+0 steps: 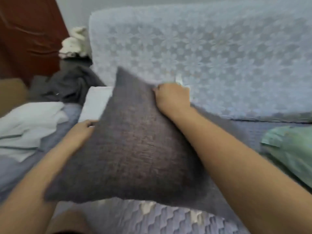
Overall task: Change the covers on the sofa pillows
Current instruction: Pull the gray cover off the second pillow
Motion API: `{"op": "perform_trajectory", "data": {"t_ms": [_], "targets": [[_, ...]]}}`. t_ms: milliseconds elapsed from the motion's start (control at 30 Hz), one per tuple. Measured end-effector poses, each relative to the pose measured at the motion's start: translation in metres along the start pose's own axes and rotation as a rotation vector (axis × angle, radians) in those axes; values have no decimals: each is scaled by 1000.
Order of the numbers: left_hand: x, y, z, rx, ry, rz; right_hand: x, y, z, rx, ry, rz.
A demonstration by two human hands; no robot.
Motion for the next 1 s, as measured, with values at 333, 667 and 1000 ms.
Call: {"op": "perform_trajectory", "data": {"t_ms": [333,667,1000], "targets": [[52,58,-111,-266,101,-123,137,65,93,-127,191,-3],[49,52,-94,122,-148,-19,201,33,209,-866,1080,77],[58,79,-92,548,91,66,221,31,205,-1053,794,478]]}}
Point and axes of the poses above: each hand's wrist, its own x-axis away from the middle knuckle, its own y-axis out of the palm, z = x × y, the point moved 4 cm from there along -x, towards the middle knuckle, and after that the axes turned 5 degrees about -x, right-handed, at the moved point
